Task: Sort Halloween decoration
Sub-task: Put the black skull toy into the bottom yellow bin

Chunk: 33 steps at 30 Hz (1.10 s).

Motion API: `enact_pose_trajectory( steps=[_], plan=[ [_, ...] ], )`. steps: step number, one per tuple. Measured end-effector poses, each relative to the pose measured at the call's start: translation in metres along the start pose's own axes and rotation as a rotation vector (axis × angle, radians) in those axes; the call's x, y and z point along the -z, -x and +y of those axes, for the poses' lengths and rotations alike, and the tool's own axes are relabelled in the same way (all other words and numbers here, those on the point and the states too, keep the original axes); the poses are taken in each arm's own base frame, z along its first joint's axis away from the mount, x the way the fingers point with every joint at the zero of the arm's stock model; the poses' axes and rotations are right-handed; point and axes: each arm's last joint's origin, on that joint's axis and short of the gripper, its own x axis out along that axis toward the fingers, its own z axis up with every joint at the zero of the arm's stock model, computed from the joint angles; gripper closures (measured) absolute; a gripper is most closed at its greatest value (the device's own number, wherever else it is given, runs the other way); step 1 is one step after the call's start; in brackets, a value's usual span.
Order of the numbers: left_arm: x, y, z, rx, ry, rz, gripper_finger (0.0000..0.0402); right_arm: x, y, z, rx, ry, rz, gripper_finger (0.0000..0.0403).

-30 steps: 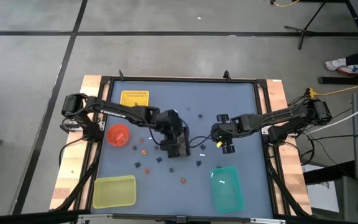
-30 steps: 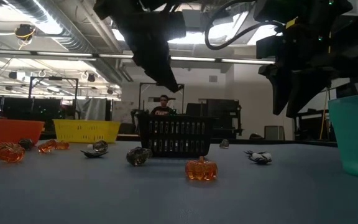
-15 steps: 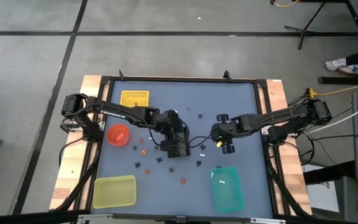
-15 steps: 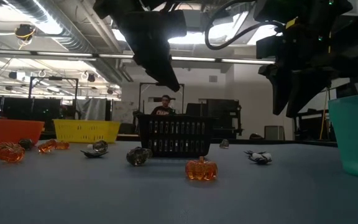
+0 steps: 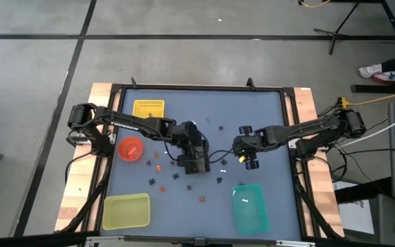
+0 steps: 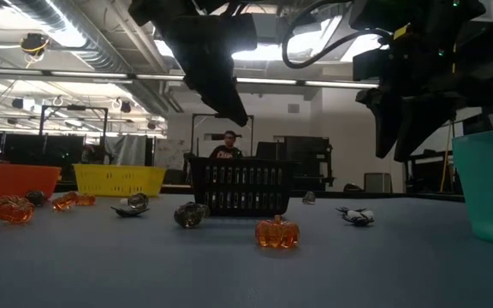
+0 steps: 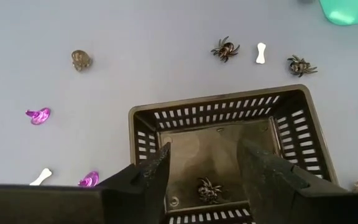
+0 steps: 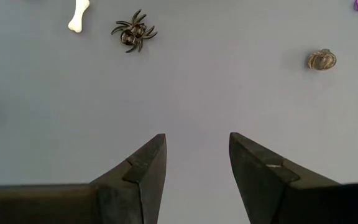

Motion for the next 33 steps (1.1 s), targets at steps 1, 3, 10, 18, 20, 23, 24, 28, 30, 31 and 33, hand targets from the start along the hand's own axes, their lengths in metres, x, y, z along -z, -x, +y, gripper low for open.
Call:
enact_pose_trajectory(
  steps=[1, 3, 10, 18, 20, 23, 24, 28, 30, 31, 33],
  plan=[
    [0.0, 0.0, 0.0, -0.001, 0.0, 0.0, 0.0232, 0.0, 0.0, 0.0, 0.0, 0.0, 0.0, 0.0228],
    [0.0, 0.0, 0.001, -0.02, 0.0, -0.005, 0.0232, 0.0, 0.0, 0.0, 0.001, 0.0, -0.001, 0.0228],
    [-0.001, 0.0, 0.003, -0.104, 0.001, -0.005, 0.0232, -0.003, 0.0, -0.001, 0.013, -0.006, -0.032, 0.0228],
    [0.0, 0.001, 0.008, -0.102, 0.013, -0.004, 0.0232, -0.005, 0.0, -0.002, 0.037, -0.008, -0.053, 0.0228],
    [-0.001, 0.002, 0.011, -0.098, 0.019, -0.007, 0.0232, -0.005, 0.0, -0.002, 0.065, -0.008, -0.05, 0.0228],
    [-0.001, 0.005, 0.015, -0.083, 0.031, -0.007, 0.0232, -0.006, 0.0, -0.004, 0.11, -0.011, -0.048, 0.0228],
    [-0.001, 0.008, 0.017, -0.082, 0.035, -0.012, 0.0232, -0.006, 0.0, -0.004, 0.123, -0.012, -0.051, 0.0228],
    [-0.001, 0.021, 0.026, -0.086, 0.056, -0.018, 0.0232, -0.008, 0.001, -0.005, 0.144, -0.018, -0.073, 0.0228],
    [0.0, 0.03, 0.03, -0.093, 0.065, -0.014, 0.0232, -0.009, 0.001, -0.005, 0.146, -0.021, -0.085, 0.0228],
    [0.0, 0.034, 0.032, -0.097, 0.07, -0.014, 0.0232, -0.01, 0.001, -0.005, 0.147, -0.023, -0.093, 0.0228],
    [0.003, 0.043, 0.035, -0.103, 0.071, -0.016, 0.0232, -0.01, 0.001, -0.007, 0.151, -0.032, -0.097, 0.0228]
  ],
)
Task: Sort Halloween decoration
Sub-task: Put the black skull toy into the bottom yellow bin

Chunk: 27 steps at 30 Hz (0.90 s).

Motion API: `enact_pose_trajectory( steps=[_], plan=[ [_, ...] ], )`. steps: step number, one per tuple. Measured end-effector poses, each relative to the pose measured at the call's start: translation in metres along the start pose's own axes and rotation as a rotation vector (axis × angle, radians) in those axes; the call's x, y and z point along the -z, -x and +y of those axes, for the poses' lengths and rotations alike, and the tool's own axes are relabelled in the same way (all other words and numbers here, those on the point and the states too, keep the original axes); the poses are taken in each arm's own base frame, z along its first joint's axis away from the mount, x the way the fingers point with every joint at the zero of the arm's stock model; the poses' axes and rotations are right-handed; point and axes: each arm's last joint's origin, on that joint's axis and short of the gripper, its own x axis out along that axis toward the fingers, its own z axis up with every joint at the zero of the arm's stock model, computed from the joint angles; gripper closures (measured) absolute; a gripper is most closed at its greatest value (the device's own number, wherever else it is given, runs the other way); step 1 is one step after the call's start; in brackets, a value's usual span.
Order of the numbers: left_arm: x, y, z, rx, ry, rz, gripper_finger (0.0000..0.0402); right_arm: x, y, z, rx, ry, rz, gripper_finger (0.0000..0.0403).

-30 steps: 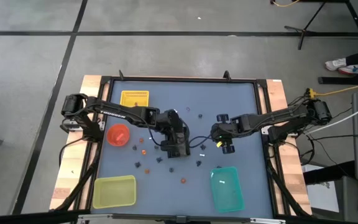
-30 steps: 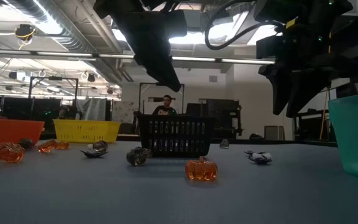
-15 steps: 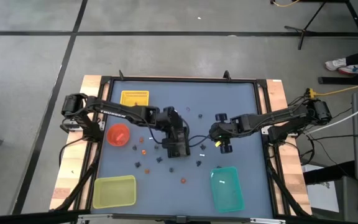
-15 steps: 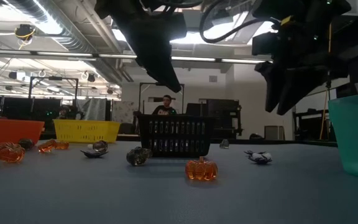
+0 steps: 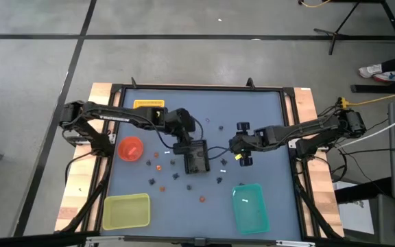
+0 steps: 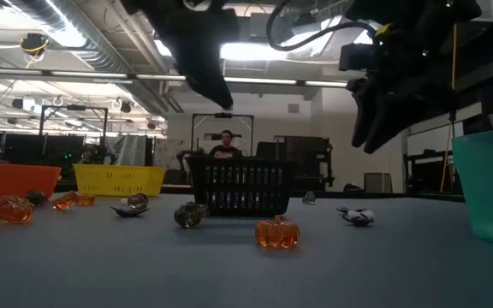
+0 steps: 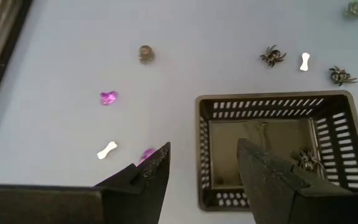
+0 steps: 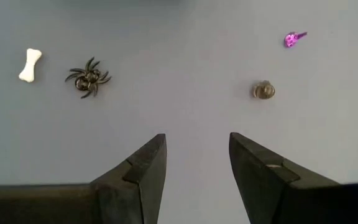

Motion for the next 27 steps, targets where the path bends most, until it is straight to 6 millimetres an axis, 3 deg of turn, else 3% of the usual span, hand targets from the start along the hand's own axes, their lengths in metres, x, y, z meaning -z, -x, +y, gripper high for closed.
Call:
enact_pose_trajectory(
  steps=[10, 20, 27],
  plan=[
    [0.042, 0.01, 0.008, -0.019, 0.01, -0.02, 0.0232, 0.003, -0.01, -0.039, 0.065, -0.156, -0.007, 0.0228],
    [0.08, -0.005, 0.01, 0.066, 0.08, -0.119, 0.0232, 0.001, -0.016, -0.081, 0.166, -0.331, -0.129, 0.0228],
    [0.092, -0.014, 0.015, 0.075, 0.125, -0.208, 0.0232, 0.003, -0.017, -0.098, 0.199, -0.549, -0.189, 0.0228]
  ],
)
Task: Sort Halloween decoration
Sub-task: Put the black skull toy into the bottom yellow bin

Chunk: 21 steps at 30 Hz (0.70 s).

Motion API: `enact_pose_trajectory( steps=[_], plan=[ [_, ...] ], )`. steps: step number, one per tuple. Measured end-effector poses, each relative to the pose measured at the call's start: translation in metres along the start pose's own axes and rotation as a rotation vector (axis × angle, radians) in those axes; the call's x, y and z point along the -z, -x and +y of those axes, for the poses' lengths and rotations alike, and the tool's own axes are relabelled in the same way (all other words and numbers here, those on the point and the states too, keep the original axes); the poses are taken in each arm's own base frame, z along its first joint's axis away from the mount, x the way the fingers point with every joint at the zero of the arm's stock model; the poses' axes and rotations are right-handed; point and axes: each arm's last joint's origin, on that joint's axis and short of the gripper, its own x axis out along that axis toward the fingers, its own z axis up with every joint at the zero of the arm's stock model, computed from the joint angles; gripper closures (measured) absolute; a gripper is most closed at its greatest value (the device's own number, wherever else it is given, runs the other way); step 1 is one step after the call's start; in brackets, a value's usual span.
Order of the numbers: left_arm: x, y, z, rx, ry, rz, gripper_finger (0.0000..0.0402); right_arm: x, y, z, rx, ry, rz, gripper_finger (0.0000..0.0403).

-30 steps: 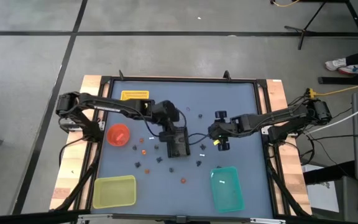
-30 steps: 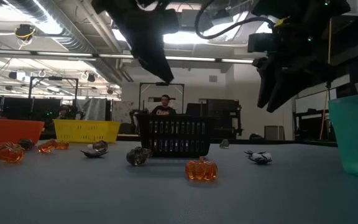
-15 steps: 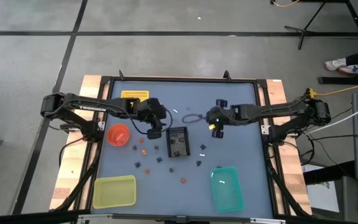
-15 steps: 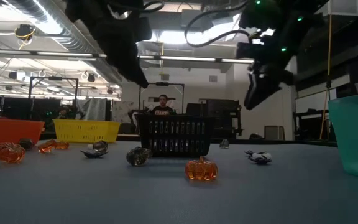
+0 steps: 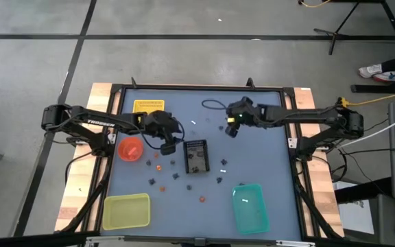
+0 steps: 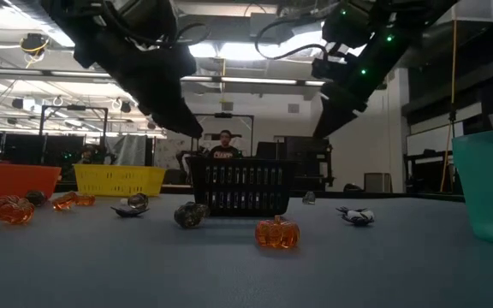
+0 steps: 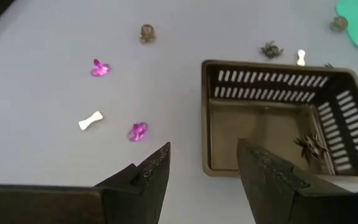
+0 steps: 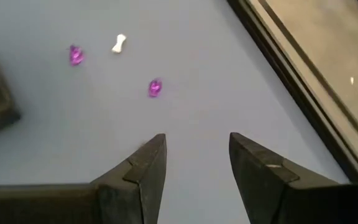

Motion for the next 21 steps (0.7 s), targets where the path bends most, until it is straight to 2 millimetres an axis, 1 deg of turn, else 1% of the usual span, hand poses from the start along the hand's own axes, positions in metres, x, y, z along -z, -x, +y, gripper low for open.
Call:
enact_pose_trajectory(
  steps=[3, 6, 9, 12, 17, 21],
  plan=[
    [-0.001, 0.0, 0.001, -0.004, 0.002, -0.021, 0.0232, 0.0, -0.002, -0.005, 0.013, -0.074, 0.005, 0.0228],
    [-0.002, 0.0, 0.001, -0.005, 0.001, -0.033, 0.0232, 0.001, -0.006, -0.006, 0.019, -0.112, 0.016, 0.0228],
    [-0.002, 0.0, 0.001, -0.005, -0.001, -0.039, 0.0232, 0.004, -0.014, -0.005, 0.024, -0.108, 0.045, 0.0228],
    [-0.002, 0.0, 0.001, -0.005, -0.002, -0.039, 0.0232, 0.008, -0.027, -0.001, 0.019, -0.095, 0.088, 0.0228],
    [-0.002, 0.0, 0.001, -0.006, -0.002, -0.039, 0.0232, 0.013, -0.049, 0.008, -0.08, -0.064, 0.12, 0.0228],
    [-0.002, 0.0, 0.001, -0.006, -0.002, -0.038, 0.0232, 0.015, -0.061, 0.013, -0.147, -0.061, 0.124, 0.0228]
  ],
)
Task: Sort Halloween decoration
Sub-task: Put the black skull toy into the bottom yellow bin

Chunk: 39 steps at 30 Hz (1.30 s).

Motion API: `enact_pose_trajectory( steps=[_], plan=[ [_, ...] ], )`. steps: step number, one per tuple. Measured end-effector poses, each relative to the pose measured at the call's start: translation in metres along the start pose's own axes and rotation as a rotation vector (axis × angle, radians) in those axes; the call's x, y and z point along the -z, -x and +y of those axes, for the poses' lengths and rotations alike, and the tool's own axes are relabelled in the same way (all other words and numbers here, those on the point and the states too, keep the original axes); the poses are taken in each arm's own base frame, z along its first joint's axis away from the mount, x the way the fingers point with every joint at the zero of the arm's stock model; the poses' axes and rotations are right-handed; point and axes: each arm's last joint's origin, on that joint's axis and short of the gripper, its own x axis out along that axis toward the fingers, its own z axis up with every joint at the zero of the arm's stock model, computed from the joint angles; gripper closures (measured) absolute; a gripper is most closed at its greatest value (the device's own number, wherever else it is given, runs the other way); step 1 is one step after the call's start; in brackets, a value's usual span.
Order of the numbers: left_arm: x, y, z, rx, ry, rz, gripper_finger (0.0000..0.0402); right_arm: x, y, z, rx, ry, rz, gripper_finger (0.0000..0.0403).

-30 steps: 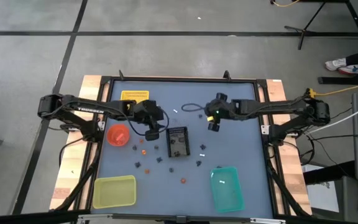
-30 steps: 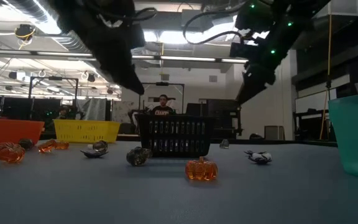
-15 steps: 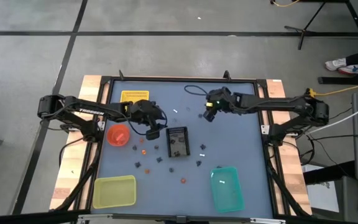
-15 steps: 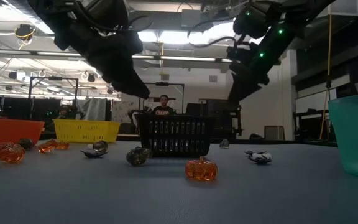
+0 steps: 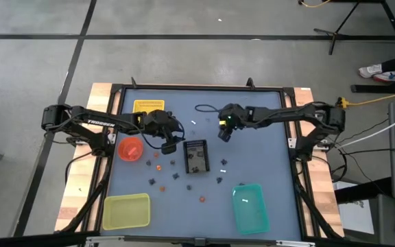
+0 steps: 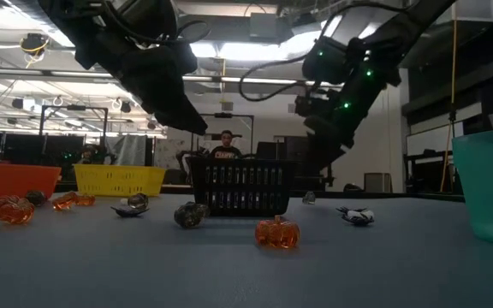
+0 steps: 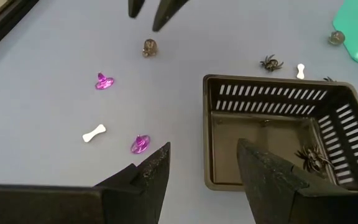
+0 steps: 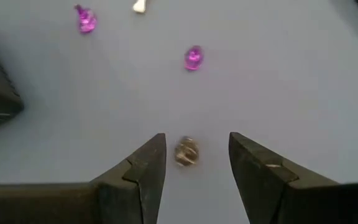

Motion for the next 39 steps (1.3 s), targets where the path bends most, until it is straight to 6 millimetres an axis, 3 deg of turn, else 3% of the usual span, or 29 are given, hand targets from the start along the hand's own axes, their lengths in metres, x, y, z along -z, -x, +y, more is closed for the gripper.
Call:
enact_pose_trajectory(
  steps=[15, 24, 35, 39],
  plan=[
    [0.0, 0.0, 0.0, 0.0, 0.001, 0.0, 0.0232, 0.012, -0.033, 0.001, 0.054, 0.013, 0.071, 0.0228],
    [0.0, 0.0, 0.0, 0.0, 0.001, 0.0, 0.0232, 0.013, -0.035, 0.001, 0.054, 0.028, 0.081, 0.0231],
    [0.0, 0.0, 0.0, 0.0, 0.0, 0.0, 0.0232, 0.013, -0.035, 0.001, 0.054, 0.028, 0.08, 0.0337],
    [0.0, 0.0, 0.0, 0.0, -0.001, 0.0, 0.0232, 0.013, -0.035, 0.002, 0.054, 0.029, 0.079, 0.0352]
  ],
)
